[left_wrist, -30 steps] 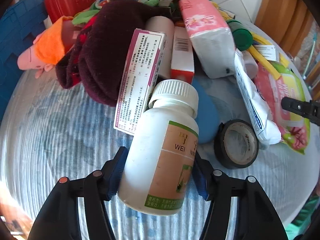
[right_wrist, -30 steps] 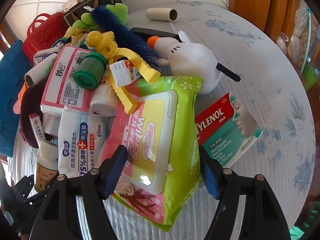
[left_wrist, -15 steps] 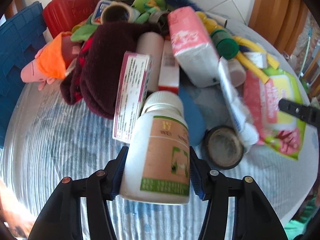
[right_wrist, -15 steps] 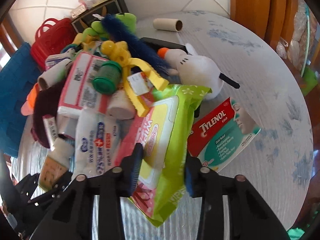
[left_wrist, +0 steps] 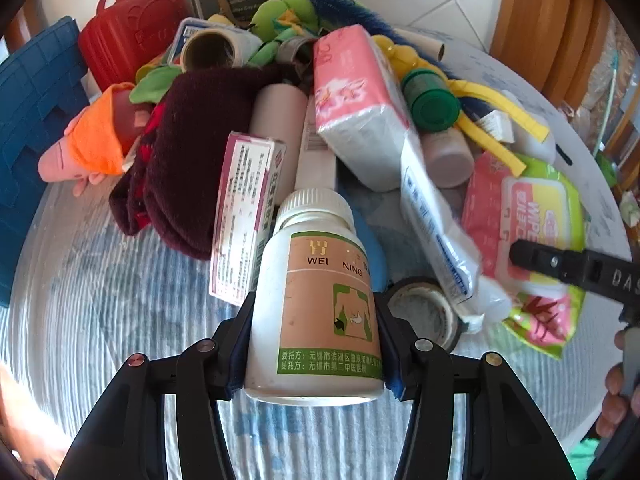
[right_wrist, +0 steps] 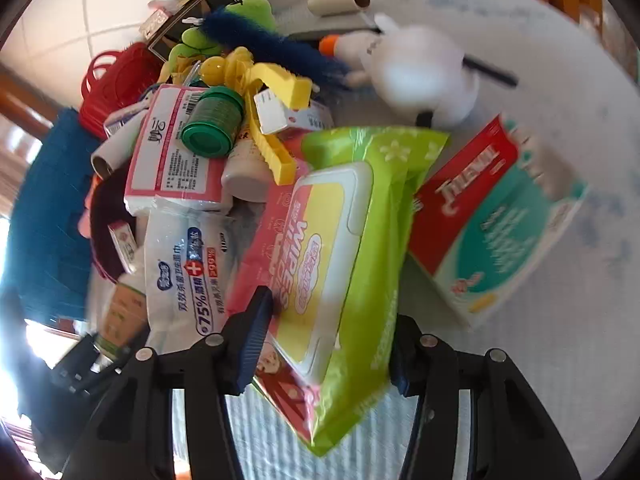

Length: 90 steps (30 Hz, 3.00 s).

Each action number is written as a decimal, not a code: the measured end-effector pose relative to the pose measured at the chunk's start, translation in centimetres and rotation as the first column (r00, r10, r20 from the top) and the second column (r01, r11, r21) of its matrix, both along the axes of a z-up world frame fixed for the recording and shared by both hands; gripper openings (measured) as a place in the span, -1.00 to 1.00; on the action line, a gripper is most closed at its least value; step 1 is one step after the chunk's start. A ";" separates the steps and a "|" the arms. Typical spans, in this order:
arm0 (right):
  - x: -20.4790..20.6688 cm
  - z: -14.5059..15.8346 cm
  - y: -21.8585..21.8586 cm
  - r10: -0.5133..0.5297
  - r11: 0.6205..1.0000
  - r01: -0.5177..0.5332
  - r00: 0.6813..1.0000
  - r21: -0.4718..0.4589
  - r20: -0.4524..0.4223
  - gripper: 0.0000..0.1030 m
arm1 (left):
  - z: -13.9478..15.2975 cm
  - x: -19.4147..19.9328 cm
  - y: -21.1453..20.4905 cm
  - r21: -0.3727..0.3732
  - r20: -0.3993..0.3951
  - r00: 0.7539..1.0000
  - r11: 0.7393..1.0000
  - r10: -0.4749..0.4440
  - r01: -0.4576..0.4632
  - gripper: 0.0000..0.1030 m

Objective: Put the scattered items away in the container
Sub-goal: 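Grasp the white pill bottle with left tool while right tool grasps green wipes pack, then lift and carry the pill bottle and wipes pack over the blue crate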

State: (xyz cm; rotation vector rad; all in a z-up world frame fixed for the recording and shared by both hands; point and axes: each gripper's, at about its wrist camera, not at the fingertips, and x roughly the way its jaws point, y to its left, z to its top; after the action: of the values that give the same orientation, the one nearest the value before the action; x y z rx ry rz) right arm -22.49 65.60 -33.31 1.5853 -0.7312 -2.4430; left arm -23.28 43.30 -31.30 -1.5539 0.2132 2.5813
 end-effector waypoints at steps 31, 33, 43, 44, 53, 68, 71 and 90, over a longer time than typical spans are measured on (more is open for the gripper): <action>2.6 12.2 -6.3 0.150 0.887 -0.062 0.976 0.457 -0.160 -0.50 | 11.4 1.7 -0.9 0.117 -0.226 0.974 0.993 -0.001 0.028 0.00; 3.3 12.9 -6.7 0.168 0.871 -0.065 0.971 0.488 -0.170 -0.50 | 11.5 1.9 -1.0 0.117 -0.226 0.974 0.993 -0.004 0.032 0.00; 5.6 9.1 -5.7 0.156 0.856 -0.100 0.985 0.508 -0.070 -0.50 | 10.1 2.3 -0.2 0.104 -0.183 0.983 0.994 -0.022 0.041 0.00; 5.5 9.6 -5.8 0.158 0.857 -0.094 0.984 0.506 -0.085 -0.50 | 10.3 2.4 -0.1 0.103 -0.187 0.982 0.994 -0.022 0.042 0.00; 3.9 16.4 -7.5 0.210 0.864 -0.062 0.946 0.499 -0.247 -0.50 | 14.3 2.8 -1.3 0.107 -0.271 0.962 0.994 0.022 0.008 0.00; 1.7 24.3 -18.0 0.363 0.850 -0.125 0.843 0.512 -0.397 -0.50 | 20.5 2.0 -11.5 0.102 -0.366 0.923 0.991 0.117 -0.086 0.00; 1.2 24.8 -21.3 0.387 0.842 -0.131 0.823 0.523 -0.417 -0.50 | 21.1 1.5 -14.4 0.100 -0.382 0.914 0.990 0.134 -0.104 0.00; -3.1 28.6 -37.6 0.549 0.807 -0.257 0.657 0.532 -0.517 -0.50 | 26.4 -1.7 -29.2 0.106 -0.496 0.779 0.917 0.384 -0.384 0.00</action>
State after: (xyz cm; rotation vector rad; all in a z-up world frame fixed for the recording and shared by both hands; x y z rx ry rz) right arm -25.54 27.98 -4.67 0.7061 0.2775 -2.5913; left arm -24.99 14.06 -4.87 -0.9443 -0.0753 3.2789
